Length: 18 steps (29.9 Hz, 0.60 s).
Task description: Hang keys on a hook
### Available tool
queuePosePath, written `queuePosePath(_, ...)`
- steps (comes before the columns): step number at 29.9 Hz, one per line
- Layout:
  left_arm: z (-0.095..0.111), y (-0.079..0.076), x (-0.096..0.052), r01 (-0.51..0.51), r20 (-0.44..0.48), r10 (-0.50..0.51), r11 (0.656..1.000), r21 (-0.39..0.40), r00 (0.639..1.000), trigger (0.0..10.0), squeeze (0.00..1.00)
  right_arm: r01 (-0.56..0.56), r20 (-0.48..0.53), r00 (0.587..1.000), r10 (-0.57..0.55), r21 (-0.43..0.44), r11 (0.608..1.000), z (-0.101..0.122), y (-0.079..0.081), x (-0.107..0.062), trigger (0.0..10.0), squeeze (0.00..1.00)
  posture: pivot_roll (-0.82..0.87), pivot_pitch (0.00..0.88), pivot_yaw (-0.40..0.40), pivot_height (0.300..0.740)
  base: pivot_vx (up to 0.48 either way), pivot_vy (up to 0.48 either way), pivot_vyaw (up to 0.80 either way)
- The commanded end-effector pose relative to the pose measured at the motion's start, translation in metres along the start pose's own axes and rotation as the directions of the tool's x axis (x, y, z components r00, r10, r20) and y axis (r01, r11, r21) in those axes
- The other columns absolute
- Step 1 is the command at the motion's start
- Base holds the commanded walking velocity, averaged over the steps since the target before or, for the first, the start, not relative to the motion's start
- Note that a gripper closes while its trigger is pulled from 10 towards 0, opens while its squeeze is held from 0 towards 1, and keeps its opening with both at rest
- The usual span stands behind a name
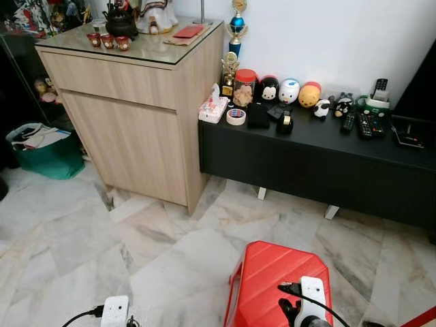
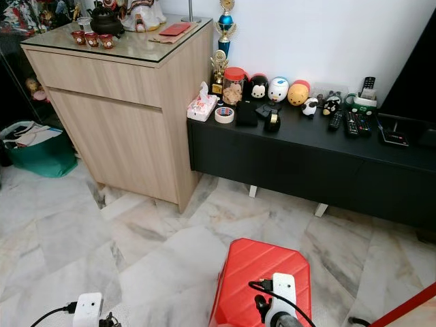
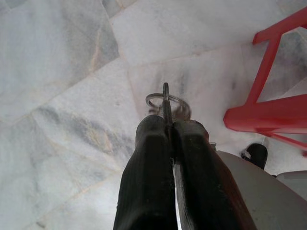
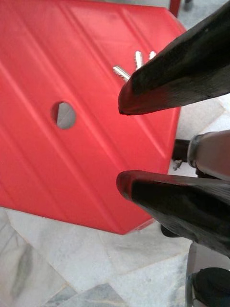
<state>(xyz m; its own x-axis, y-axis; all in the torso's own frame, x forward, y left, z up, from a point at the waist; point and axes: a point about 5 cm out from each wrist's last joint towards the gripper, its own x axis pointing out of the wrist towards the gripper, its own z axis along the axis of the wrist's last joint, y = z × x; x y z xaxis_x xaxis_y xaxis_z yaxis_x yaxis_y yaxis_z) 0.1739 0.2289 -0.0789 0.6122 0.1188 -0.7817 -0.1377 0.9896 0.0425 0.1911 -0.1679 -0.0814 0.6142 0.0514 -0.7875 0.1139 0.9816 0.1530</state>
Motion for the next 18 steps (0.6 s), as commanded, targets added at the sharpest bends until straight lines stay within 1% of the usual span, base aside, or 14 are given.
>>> queuePosePath(1,-0.0035,0.0057,-0.0012,-0.011,-0.017,0.011,1.000,0.000,1.000,10.0,0.00,0.049,0.018,0.999,-0.050,0.074,0.996,0.0028,-0.0102,-0.0011,10.0,0.00,0.05,0.000,-0.043,0.740,0.000,0.000,0.00)
queuePosePath(3,-0.0042,0.0065,-0.0015,-0.012,-0.020,0.012,1.000,-0.001,1.000,10.0,0.00,0.054,0.023,0.998,-0.055,0.049,0.997,0.0062,-0.0130,-0.0010,10.0,0.00,0.04,0.000,-0.042,0.740,0.000,0.000,0.00)
queuePosePath(5,-0.0037,0.0035,-0.0009,-0.008,-0.020,0.008,1.000,0.001,1.000,10.0,0.00,0.052,0.019,0.998,-0.051,-0.011,0.999,0.0089,-0.0140,-0.0007,10.0,0.00,0.04,0.000,-0.044,0.740,0.000,0.000,0.00)
queuePosePath(7,-0.0033,0.0024,-0.0006,-0.007,-0.020,0.007,1.000,0.000,1.000,10.0,0.00,0.058,0.025,0.998,-0.058,-0.006,0.998,0.0104,-0.0152,-0.0007,10.0,0.00,0.04,0.000,-0.044,0.740,0.000,0.000,0.00)
queuePosePath(12,-0.0022,0.0011,-0.0003,-0.002,-0.015,0.002,1.000,-0.002,1.000,10.0,0.00,0.061,0.024,0.998,-0.060,-0.053,0.997,0.0117,-0.0165,-0.0007,10.0,0.00,0.04,0.000,-0.049,0.740,0.000,0.000,0.00)
queuePosePath(16,-0.0021,0.0014,-0.0004,-0.001,-0.011,0.001,1.000,0.001,1.000,10.0,0.00,0.061,0.017,0.998,-0.060,-0.060,0.996,0.0111,-0.0171,-0.0009,10.0,0.00,0.05,0.000,-0.048,0.740,0.000,0.000,0.00)
queuePosePath(18,-0.0021,0.0017,-0.0005,-0.002,-0.010,0.002,1.000,0.000,1.000,10.0,0.00,0.065,0.016,0.998,-0.064,-0.056,0.996,0.0106,-0.0177,-0.0010,10.0,0.00,0.05,0.000,-0.047,0.740,-0.247,0.000,0.00)
